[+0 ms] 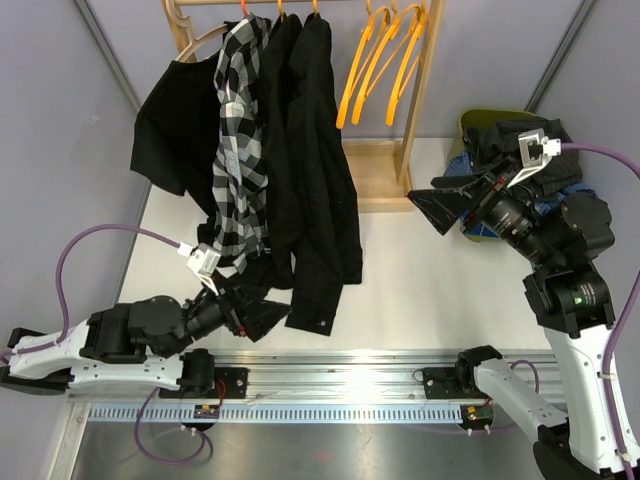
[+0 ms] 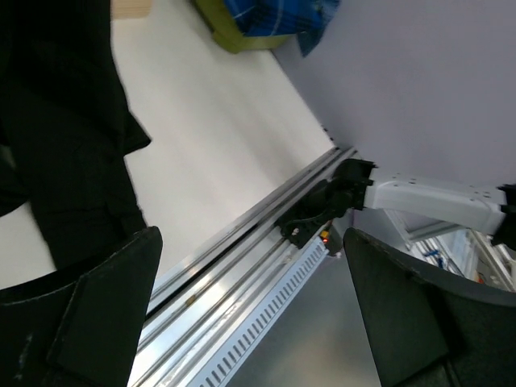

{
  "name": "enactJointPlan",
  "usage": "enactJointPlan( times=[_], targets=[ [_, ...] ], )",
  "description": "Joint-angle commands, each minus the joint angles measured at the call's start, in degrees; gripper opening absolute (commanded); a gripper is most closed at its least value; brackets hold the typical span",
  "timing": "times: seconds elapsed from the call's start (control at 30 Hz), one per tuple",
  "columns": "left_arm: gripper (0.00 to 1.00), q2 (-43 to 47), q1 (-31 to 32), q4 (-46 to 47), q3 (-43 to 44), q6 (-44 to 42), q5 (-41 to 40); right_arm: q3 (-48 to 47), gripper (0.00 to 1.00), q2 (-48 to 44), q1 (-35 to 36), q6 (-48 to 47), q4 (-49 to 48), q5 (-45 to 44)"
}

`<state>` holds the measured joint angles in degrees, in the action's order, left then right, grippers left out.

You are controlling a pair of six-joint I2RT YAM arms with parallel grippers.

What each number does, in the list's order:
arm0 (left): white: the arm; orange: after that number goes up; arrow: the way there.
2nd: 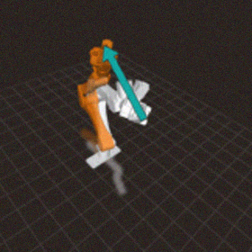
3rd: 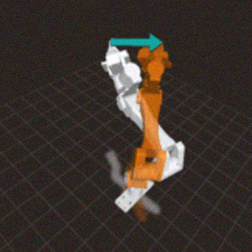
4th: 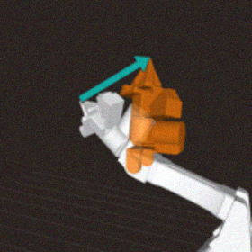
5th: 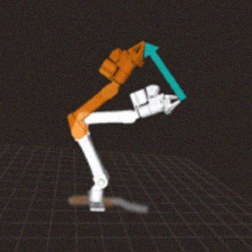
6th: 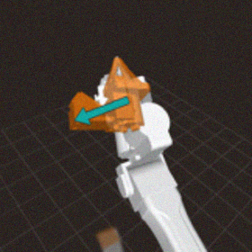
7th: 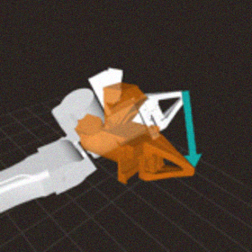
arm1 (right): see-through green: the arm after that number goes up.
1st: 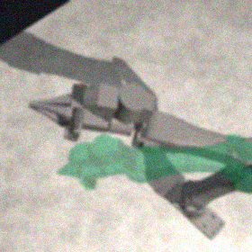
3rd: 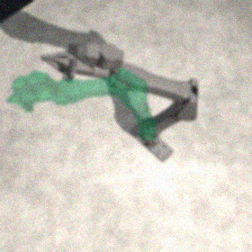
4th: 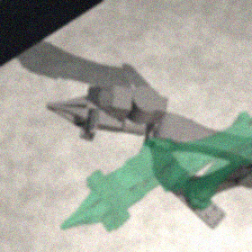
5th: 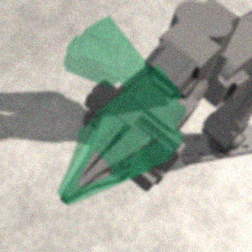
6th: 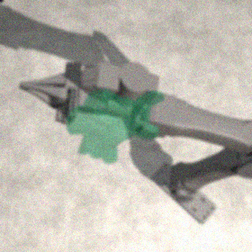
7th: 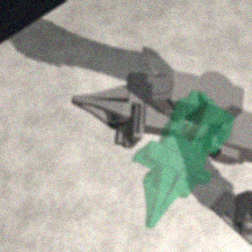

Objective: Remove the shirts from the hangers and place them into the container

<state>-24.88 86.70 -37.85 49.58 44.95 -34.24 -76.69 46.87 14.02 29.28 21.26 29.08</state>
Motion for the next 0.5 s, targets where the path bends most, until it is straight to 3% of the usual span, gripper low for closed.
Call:
enactJointPlan(
  times=[0.0,0.13,0.3,0.4,0.47],
  targets=[
    [0.99,2.99,0.32,11.55,-0.62,-6.18,5.75,-1.97,0.99,0.23,0.83,3.68,-4.47,11.69],
    [0.99,6.42,0.32,16.83,-2.91,-9.61,8.66,-4.43,0.99,3.48,4.16,4.65,-6.04,13.98],
    [0.99,7.13,0.32,16.14,-2.91,-10.84,10.33,-10.32,0.99,10.86,21.79,-3.77,-2.36,6.96],
    [0.99,6.87,0.32,15.70,-2.21,-10.94,11.82,-16.29,1.00,15.87,28.75,-7.64,0.18,3.63],
    [0.99,7.04,0.32,15.43,-1.60,-11.20,12.70,-19.37,0.99,18.59,29.74,-8.18,-0.77,3.61]
  ],
)
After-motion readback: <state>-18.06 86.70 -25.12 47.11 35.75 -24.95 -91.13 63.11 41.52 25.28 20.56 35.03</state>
